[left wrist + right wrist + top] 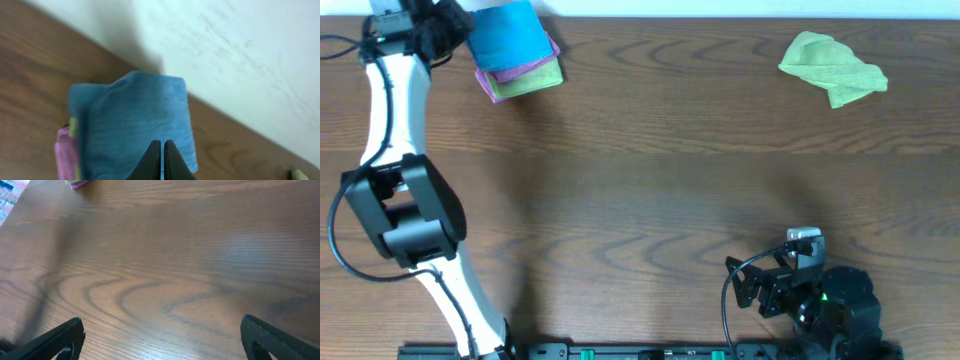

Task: Fold the cloth
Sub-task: 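Adjust the blue cloth on top of the stack and open the left gripper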

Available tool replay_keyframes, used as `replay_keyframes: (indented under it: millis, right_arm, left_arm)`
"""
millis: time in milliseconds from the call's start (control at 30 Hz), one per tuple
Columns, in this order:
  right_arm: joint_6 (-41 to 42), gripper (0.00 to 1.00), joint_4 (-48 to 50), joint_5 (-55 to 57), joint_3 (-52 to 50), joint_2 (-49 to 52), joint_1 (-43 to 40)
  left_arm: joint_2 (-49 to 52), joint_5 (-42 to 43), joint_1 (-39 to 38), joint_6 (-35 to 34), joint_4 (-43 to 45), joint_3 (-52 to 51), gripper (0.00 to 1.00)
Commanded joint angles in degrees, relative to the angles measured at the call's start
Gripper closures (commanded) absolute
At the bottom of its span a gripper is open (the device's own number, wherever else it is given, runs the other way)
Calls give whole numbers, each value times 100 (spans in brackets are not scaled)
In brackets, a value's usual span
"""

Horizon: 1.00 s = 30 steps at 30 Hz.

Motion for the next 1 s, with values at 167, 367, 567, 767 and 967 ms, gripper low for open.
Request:
replay_keyframes:
  millis: [167,367,567,767,967]
  right_arm:
    - [74,1,-9,-4,-7,-35,-48]
    - [74,1,-7,-4,-7,-35,-48]
    - [74,1,-7,-4,-7,-35,-48]
    - [74,1,-7,-4,-7,-35,-48]
    - [74,1,-7,-4,-7,-35,-48]
  left_arm:
    - [236,-994,-560,-251,684,120,94]
    - [636,-1207,-612,-358,844,120,94]
    - [1040,-1309,-614,-352,868,120,94]
    - [1370,-1351,-625,-356,837,120,94]
    - [1665,-1231,-627,-354,776,120,94]
